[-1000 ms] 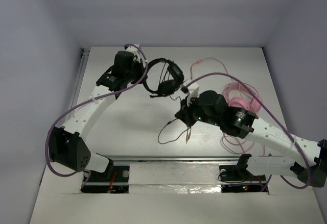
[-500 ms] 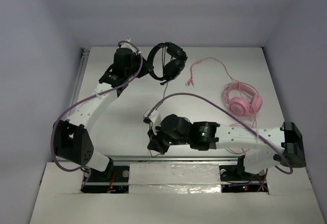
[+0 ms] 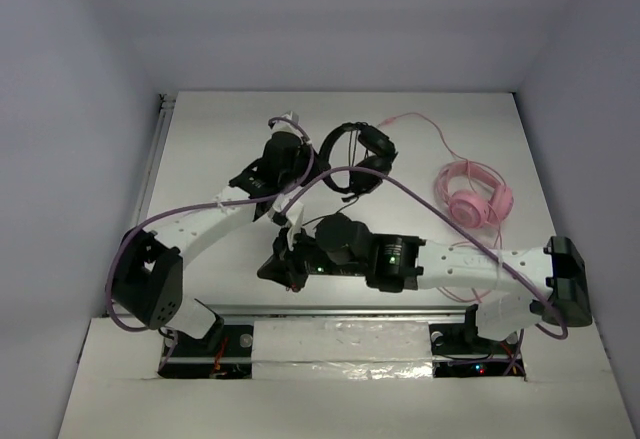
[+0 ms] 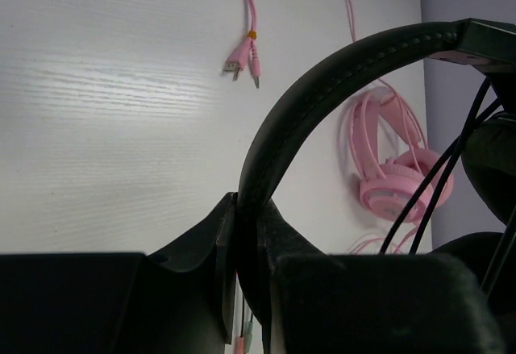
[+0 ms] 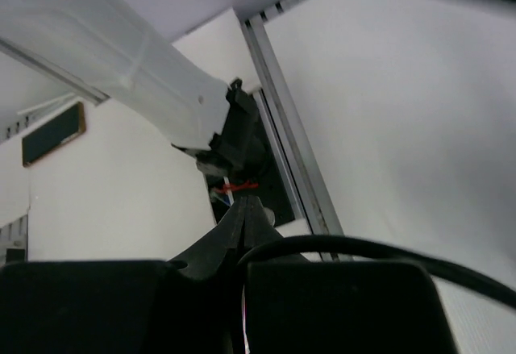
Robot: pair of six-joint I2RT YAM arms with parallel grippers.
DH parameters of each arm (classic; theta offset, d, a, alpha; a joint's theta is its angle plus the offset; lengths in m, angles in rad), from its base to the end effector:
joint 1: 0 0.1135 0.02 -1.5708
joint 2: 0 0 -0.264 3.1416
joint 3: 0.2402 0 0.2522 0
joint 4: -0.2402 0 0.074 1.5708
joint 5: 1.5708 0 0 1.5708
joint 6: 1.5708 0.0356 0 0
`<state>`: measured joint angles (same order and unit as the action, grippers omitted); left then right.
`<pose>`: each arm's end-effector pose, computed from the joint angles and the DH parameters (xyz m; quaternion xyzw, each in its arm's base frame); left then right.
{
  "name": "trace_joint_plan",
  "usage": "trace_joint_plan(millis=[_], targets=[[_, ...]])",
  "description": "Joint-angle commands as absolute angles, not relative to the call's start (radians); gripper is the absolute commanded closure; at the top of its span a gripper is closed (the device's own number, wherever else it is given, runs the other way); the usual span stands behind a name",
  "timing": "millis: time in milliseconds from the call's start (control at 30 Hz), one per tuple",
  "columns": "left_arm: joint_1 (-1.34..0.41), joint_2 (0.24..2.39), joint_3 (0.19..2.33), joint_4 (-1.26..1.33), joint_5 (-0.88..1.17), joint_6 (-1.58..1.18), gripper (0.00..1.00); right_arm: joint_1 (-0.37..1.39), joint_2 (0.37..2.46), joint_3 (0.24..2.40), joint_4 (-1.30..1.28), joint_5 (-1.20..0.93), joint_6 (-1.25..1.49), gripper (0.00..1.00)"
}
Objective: Wrap the headphones
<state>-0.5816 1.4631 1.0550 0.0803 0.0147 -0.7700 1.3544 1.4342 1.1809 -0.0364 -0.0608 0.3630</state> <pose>0.2872 -0.1894 0.2985 -0.0722 0.8098 -0.3689 0.4505 0.0711 0.3337 0.3404 -0.3972 0.6963 0.4681 0.3719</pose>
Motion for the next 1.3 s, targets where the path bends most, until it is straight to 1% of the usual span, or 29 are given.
trace_joint_plan(millis=[0,133,200,400,467,533,667,800,867,967,1067,1100,1233,1267], targets=[[-0.61,1.457,1.011,0.192,-0.089,-0.765,1.0,1.356,1.367,1.264,0.068,-0.034,0.338,1.0],[-0.634,1.431,0.916,0.215,-0.132,-0.752,1.0,1.326,1.295,1.253,0.017,0.101,0.308,1.0],[-0.66,1.419,0.89,0.222,-0.175,-0.744,1.0,1.304,1.258,1.233,0.024,0.107,0.319,1.0],[-0.712,1.44,0.873,0.192,-0.155,-0.666,1.0,1.272,1.232,1.22,0.003,0.136,0.305,1.0],[-0.739,1.445,0.87,0.164,-0.146,-0.629,1.0,1.25,1.21,1.224,-0.058,0.138,0.292,1.0],[-0.759,1.43,0.862,0.135,-0.155,-0.577,1.0,1.204,1.186,1.227,-0.096,0.12,0.273,1.0],[-0.77,1.379,0.822,0.02,-0.201,-0.516,1.0,1.112,1.137,1.246,-0.26,0.068,0.233,1.0],[-0.77,1.293,0.769,-0.06,-0.201,-0.486,1.0,1.031,1.019,1.204,-0.298,-0.115,0.213,1.0],[-0.77,1.249,0.764,-0.118,-0.184,-0.45,1.0,1.002,0.982,1.189,-0.33,-0.153,0.204,1.0],[-0.77,1.212,0.796,-0.197,-0.137,-0.425,1.0,0.993,0.947,1.189,-0.382,-0.195,0.173,1.0],[-0.77,1.198,0.85,-0.3,-0.086,-0.367,1.0,0.992,0.954,1.216,-0.474,-0.175,0.131,1.0],[-0.77,1.2,0.87,-0.334,-0.08,-0.31,1.0,0.983,0.96,1.224,-0.492,-0.145,0.108,1.0],[-0.77,1.218,0.978,-0.46,-0.086,-0.169,1.0,0.971,1.02,1.295,-0.587,-0.15,0.061,1.0],[-0.779,1.226,1.026,-0.501,-0.119,-0.146,1.0,0.971,1.035,1.307,-0.625,-0.152,0.049,1.0]])
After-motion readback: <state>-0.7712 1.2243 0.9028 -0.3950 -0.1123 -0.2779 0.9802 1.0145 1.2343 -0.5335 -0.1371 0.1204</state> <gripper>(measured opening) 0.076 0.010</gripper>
